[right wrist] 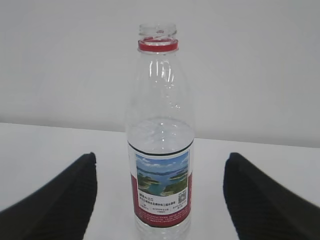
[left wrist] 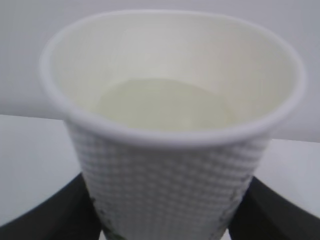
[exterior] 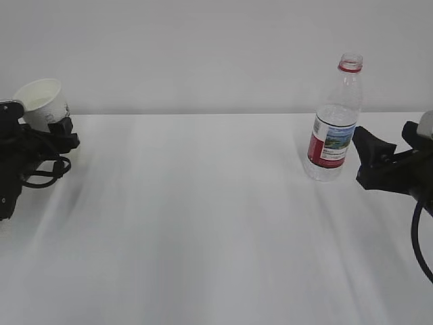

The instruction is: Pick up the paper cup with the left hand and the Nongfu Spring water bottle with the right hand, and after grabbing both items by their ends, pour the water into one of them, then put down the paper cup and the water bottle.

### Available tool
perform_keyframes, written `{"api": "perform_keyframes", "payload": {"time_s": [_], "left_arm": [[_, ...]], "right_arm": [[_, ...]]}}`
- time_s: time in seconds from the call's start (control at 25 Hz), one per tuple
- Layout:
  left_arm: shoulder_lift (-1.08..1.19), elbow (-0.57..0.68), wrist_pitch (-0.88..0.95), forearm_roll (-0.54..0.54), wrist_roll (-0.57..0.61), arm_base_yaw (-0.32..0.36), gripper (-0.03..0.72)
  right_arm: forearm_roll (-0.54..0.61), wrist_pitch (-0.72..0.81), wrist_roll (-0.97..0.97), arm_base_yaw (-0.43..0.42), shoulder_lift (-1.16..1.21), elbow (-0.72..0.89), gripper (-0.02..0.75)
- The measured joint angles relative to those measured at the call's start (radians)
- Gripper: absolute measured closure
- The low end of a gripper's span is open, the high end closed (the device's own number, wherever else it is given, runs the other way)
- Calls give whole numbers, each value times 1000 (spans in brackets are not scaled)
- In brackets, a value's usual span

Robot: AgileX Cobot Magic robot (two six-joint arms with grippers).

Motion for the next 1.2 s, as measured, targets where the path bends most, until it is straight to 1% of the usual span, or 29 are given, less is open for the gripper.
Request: {"api": "perform_keyframes", "payload": {"time_s": [0.28, 0.84, 0.92, 1.12, 1.2], "left_arm": [[52, -41, 0, 3, -2, 0, 197], [94, -50, -50, 6, -2, 0, 194], [94, -50, -50, 6, -2, 0, 169], [95, -50, -48, 6, -2, 0, 43], [95, -50, -46, 6, -2, 0, 27]], "right_arm": [[0, 0, 0, 0, 0, 0, 146], [0, 0, 0, 0, 0, 0, 146], [0, 0, 0, 0, 0, 0, 146], [0, 0, 0, 0, 0, 0, 146], [-6, 0, 0, 0, 0, 0, 146]]}}
